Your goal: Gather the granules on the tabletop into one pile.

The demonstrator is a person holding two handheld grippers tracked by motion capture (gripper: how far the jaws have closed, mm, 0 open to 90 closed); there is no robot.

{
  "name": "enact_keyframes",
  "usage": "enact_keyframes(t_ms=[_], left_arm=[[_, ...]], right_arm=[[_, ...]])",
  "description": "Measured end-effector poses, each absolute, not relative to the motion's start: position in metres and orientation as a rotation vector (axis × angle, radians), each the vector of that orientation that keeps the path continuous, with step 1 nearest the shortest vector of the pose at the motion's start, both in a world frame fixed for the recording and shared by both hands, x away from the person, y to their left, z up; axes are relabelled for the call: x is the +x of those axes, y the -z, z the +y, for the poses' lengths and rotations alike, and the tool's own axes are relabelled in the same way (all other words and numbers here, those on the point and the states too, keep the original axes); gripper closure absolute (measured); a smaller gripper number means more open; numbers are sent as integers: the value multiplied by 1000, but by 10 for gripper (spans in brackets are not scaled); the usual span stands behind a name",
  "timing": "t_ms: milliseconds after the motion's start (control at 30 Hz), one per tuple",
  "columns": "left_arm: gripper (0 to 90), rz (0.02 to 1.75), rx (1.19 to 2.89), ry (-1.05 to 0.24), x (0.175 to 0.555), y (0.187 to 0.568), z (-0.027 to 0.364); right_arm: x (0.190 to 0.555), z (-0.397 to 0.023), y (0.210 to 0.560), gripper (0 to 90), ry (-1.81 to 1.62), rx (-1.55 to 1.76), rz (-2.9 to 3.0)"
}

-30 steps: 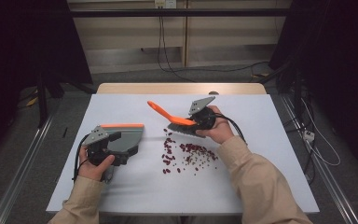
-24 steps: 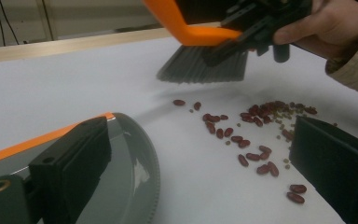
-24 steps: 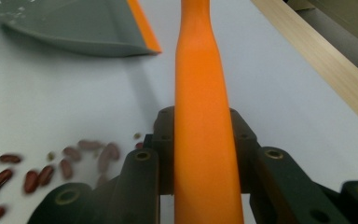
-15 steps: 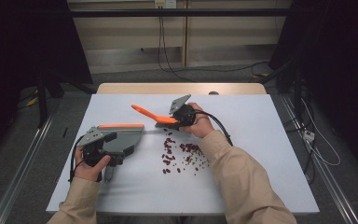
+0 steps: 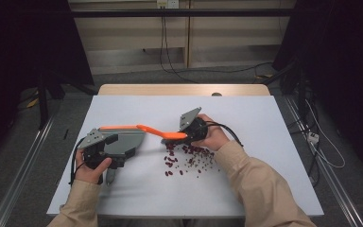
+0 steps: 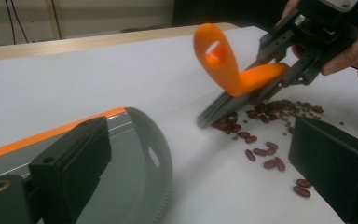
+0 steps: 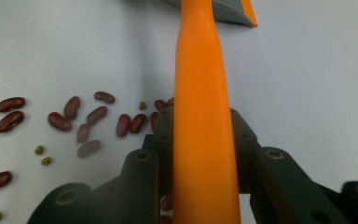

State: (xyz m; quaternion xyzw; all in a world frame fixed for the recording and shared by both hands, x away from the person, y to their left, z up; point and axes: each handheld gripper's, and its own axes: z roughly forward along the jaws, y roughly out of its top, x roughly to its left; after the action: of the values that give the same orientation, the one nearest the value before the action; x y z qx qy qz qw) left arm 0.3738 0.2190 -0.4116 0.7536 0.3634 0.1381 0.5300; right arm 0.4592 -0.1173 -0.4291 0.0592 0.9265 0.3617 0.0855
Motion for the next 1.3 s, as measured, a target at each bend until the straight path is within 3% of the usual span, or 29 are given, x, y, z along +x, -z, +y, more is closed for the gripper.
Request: enact_keyframes(t_ms=[433, 700, 967, 1300], left_arm=[[56, 865, 1803, -327, 374, 412, 219], [56, 863, 1807, -320, 374, 413, 217], [56, 855, 1822, -308, 375, 414, 215], [56, 851, 1824, -308, 375, 415, 213]], right_arm=[[434, -126, 425, 712, -1132, 173, 2767], [443, -148, 408, 712, -1230, 293, 2652], [448, -187, 425, 712, -1119, 441, 2624], [419, -190, 433, 712, -1145, 387, 2655]])
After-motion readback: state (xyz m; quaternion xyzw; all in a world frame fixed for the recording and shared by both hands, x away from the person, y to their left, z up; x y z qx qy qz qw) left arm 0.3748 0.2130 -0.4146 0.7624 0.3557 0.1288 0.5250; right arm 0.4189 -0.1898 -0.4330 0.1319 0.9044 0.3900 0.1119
